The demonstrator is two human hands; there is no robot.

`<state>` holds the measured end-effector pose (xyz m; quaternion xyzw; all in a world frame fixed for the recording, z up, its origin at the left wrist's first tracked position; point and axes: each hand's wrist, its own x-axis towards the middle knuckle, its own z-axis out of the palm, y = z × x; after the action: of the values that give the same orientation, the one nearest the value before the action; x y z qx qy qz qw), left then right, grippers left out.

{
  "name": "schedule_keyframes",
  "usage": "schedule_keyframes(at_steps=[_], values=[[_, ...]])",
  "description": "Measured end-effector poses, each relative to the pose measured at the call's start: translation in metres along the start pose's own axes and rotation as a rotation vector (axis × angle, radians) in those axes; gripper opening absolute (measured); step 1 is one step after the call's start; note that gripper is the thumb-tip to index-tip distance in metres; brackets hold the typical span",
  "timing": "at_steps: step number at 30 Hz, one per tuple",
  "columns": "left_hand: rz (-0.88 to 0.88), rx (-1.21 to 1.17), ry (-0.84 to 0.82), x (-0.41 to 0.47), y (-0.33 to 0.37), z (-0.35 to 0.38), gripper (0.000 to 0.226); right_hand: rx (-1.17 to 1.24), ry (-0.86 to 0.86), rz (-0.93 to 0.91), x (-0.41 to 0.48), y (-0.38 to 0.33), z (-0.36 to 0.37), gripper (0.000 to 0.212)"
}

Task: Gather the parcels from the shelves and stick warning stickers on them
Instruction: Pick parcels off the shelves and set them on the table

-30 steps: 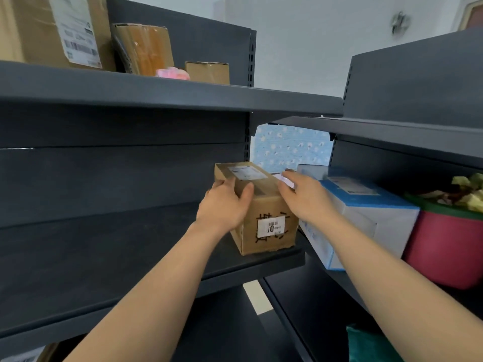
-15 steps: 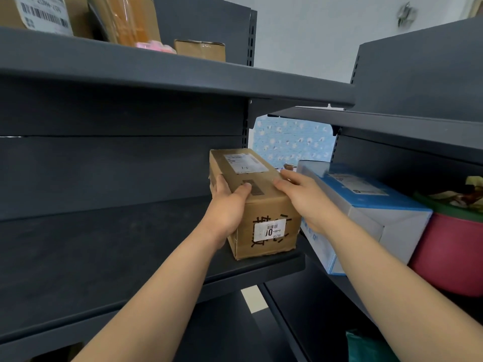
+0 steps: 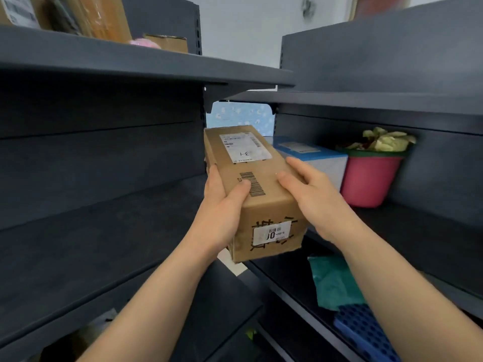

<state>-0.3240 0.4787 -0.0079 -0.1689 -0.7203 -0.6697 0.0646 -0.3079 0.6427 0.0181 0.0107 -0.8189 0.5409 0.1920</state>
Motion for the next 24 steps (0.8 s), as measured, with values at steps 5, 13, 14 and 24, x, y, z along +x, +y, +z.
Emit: schedule_keyframes(at_steps=[5, 13, 14, 24], values=[[0.022, -0.037, -0.176, -0.058, 0.011, 0.012, 0.047, -0.074, 0.167, 0.069, -0.09, -0.008, -0.02, 0.054], [-0.004, -0.126, -0.435, -0.155, 0.021, 0.059, 0.043, -0.155, 0.402, 0.244, -0.228, -0.006, -0.064, 0.052], [-0.012, -0.133, -0.465, -0.167, 0.022, 0.067, 0.044, -0.164, 0.439, 0.271, -0.246, -0.004, -0.071, 0.054], [-0.073, -0.177, -0.866, -0.311, 0.05, 0.186, 0.049, -0.234, 0.781, 0.495, -0.441, -0.005, -0.163, 0.056]])
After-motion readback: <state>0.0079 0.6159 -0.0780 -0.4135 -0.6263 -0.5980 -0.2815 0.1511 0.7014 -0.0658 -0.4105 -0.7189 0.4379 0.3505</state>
